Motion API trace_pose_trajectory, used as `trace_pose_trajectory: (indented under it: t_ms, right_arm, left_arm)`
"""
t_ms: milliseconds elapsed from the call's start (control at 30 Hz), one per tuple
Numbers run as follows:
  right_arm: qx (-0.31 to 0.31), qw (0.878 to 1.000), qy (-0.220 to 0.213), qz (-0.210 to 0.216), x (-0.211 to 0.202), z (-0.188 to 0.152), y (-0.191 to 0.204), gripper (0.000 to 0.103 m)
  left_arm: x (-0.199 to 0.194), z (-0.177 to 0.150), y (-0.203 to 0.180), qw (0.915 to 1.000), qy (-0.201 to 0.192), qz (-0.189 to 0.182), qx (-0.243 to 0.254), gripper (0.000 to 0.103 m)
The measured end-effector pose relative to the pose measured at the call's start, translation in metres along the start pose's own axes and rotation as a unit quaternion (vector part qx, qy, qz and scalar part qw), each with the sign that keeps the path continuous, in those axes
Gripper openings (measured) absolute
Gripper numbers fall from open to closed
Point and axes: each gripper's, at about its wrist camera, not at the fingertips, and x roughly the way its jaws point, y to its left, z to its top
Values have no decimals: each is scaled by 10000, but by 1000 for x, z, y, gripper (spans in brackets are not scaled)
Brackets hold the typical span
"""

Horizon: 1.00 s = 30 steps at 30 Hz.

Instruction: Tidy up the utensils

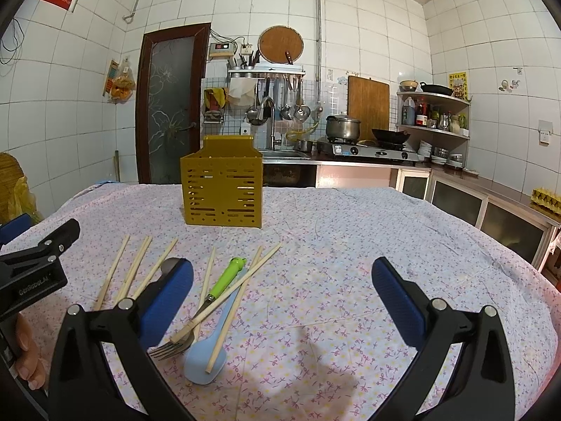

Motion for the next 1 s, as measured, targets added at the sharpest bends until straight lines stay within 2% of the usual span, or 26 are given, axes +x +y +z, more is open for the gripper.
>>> trace_pose_trajectory:
  t_ms: [1000]
  right_arm:
    - [6,10000,-49,-49,0,-2,0,99]
  left_arm:
    - [-2,4,4,10000,24,-13,-11,98]
